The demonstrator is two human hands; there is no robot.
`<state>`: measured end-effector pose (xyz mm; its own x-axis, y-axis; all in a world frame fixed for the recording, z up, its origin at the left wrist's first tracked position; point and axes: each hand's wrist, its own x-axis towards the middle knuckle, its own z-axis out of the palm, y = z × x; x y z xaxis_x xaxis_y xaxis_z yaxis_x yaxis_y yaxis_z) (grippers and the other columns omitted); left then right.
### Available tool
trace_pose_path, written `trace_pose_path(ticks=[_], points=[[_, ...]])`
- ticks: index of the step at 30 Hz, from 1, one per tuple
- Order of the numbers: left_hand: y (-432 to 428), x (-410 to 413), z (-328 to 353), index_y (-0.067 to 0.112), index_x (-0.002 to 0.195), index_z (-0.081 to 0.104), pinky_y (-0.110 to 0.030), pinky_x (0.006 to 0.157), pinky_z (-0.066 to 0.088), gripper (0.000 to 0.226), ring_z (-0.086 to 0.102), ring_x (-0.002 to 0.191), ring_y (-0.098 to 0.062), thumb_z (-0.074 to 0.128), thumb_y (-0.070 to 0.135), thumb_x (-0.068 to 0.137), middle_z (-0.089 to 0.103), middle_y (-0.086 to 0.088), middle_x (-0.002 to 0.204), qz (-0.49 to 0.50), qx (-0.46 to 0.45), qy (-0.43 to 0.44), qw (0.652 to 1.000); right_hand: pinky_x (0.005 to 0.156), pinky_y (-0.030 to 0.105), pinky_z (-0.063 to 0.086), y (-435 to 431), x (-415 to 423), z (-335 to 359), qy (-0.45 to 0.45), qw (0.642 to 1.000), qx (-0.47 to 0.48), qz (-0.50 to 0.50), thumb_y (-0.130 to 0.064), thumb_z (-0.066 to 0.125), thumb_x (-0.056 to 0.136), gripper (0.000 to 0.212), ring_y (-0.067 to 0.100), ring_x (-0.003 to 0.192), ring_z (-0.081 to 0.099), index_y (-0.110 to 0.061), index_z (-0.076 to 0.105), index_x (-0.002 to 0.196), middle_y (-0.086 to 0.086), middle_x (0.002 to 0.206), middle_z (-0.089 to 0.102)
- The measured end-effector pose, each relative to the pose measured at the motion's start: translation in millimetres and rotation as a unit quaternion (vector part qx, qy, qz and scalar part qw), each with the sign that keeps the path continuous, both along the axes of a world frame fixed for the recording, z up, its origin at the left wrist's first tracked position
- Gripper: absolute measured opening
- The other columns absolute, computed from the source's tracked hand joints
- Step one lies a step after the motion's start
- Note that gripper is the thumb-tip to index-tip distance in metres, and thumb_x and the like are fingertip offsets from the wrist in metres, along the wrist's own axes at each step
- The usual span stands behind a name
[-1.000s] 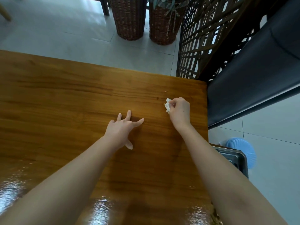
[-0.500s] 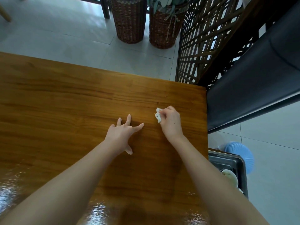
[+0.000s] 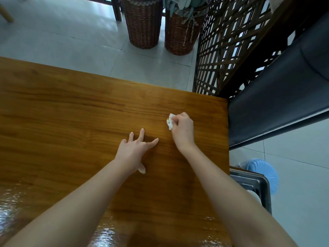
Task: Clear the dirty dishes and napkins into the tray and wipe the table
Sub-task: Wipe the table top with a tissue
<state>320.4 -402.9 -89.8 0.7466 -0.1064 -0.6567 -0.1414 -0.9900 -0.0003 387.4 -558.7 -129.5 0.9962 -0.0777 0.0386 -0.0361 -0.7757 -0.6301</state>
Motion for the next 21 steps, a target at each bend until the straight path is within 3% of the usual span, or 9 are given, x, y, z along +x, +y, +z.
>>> trace_pose_path(ticks=[4, 9, 16, 21], points=[[-1, 0, 0, 0.051, 0.148, -0.001, -0.052, 0.115, 0.021, 0.119, 0.000, 0.147, -0.039, 0.084, 0.038, 0.066, -0.012, -0.008, 0.161, 0.003, 0.001, 0.003, 1.000, 0.070, 0.011, 0.039, 4, 11, 1, -0.003, 0.999, -0.010, 0.039, -0.005, 0.056, 0.093, 0.017, 0.004, 0.082, 0.047, -0.004, 0.070, 0.102, -0.003, 0.093, 0.054], [0, 0, 2, 0.050, 0.148, -0.002, -0.052, 0.115, 0.019, 0.118, -0.002, 0.147, -0.039, 0.084, 0.036, 0.067, -0.014, -0.008, 0.160, 0.005, -0.002, 0.009, 1.000, 0.058, 0.009, 0.032, -3, 40, 6, 0.003, 1.000, 0.007, -0.012, -0.006, 0.055, 0.094, 0.015, 0.000, 0.071, 0.040, -0.004, 0.070, 0.097, -0.003, 0.093, 0.051], [0, -1, 5, 0.049, 0.149, -0.002, -0.053, 0.115, 0.018, 0.118, -0.003, 0.146, -0.039, 0.084, 0.036, 0.068, -0.014, -0.008, 0.160, 0.000, -0.010, 0.006, 1.000, 0.065, 0.009, 0.036, -41, 50, 10, 0.011, 0.994, 0.029, -0.104, -0.009, 0.057, 0.093, 0.014, 0.010, 0.096, 0.051, -0.006, 0.069, 0.100, 0.004, 0.103, 0.059], [0, 0, -1, 0.051, 0.148, -0.002, -0.053, 0.115, 0.019, 0.119, -0.003, 0.146, -0.039, 0.084, 0.038, 0.067, -0.015, -0.007, 0.160, 0.003, -0.010, 0.005, 1.000, 0.061, 0.008, 0.036, -23, 15, 2, -0.012, 0.995, 0.036, -0.095, -0.006, 0.056, 0.093, 0.016, 0.003, 0.082, 0.048, -0.007, 0.070, 0.101, -0.008, 0.093, 0.051]])
